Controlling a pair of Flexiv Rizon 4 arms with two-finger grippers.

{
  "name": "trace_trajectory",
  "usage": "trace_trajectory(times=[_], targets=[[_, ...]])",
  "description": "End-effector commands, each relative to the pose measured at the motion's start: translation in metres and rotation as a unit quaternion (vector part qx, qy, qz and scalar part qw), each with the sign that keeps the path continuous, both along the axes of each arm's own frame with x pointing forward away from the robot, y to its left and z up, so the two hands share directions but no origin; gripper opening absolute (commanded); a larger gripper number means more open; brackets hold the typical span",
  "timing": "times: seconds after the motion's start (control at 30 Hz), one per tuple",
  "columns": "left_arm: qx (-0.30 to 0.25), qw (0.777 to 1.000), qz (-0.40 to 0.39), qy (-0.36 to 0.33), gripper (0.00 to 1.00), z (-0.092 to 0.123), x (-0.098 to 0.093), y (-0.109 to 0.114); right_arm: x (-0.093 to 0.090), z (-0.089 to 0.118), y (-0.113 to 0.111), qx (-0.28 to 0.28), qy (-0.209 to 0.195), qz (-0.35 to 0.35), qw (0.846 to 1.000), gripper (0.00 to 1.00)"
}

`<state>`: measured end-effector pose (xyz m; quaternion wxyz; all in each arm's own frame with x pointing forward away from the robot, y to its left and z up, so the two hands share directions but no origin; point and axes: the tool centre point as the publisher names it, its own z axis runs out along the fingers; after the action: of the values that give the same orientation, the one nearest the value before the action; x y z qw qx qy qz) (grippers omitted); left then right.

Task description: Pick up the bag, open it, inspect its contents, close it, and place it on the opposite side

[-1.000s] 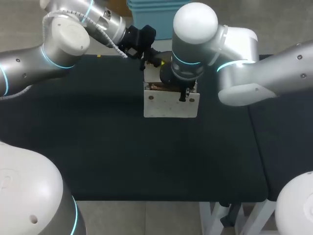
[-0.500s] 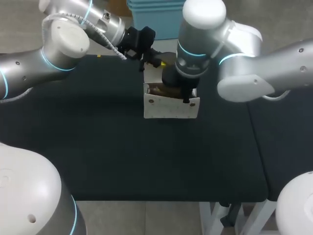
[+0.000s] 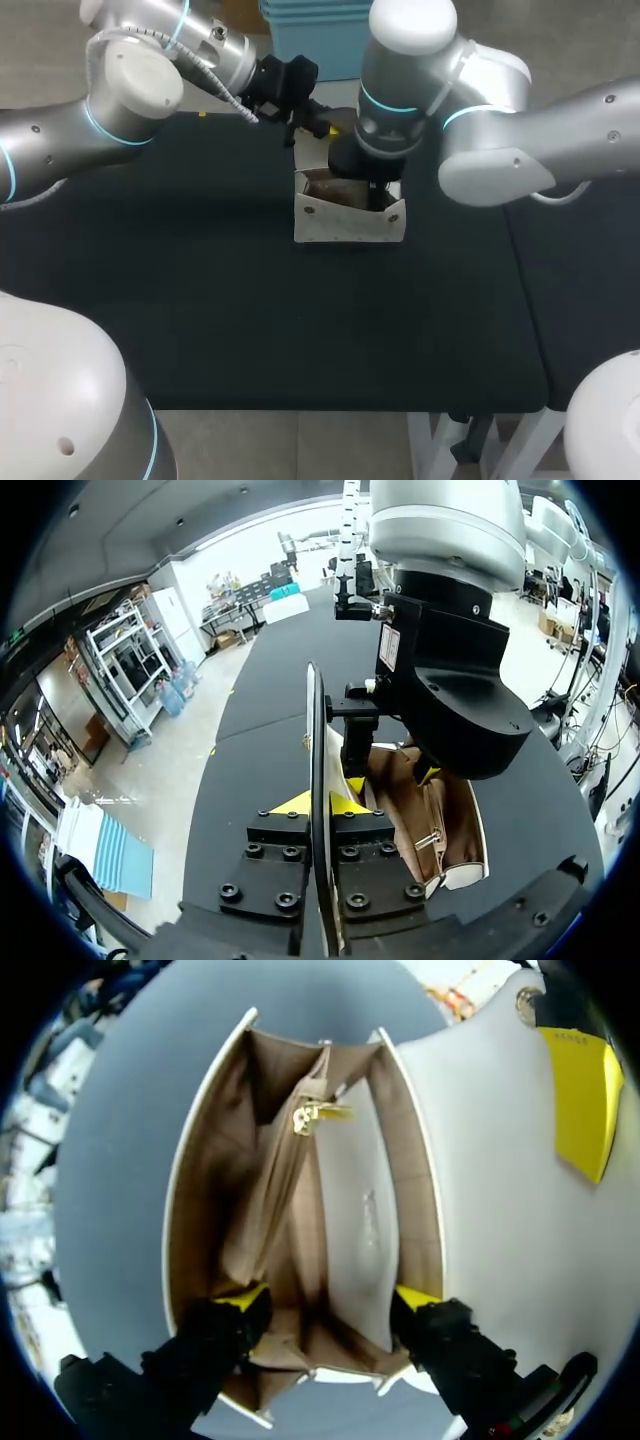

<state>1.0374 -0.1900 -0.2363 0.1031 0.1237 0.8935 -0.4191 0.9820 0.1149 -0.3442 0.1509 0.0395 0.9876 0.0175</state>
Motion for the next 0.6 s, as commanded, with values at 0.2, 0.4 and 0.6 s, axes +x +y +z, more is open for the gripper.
trace_trajectory(times=[0.2,0.4,0.6], targets=[[-0.001,1.0,-0.002,-0.001,0.0,0.0007,0.0001,0.0,-0.0034,-0.008,-0.001,-0.004,-0.002,-0.001,1.0,1.0],[-0.001,1.0,-0.002,-0.001,0.0,0.0004,-0.0004,0.0002,-0.0025,-0.0074,-0.0003,-0.004,-0.002,-0.001,1.0,1.0],[-0.001,1.0,-0.001,-0.001,0.0,0.0004,-0.0009,0.0004,-0.0014,-0.0061,-0.0002,-0.004,-0.004,-0.001,1.0,1.0]])
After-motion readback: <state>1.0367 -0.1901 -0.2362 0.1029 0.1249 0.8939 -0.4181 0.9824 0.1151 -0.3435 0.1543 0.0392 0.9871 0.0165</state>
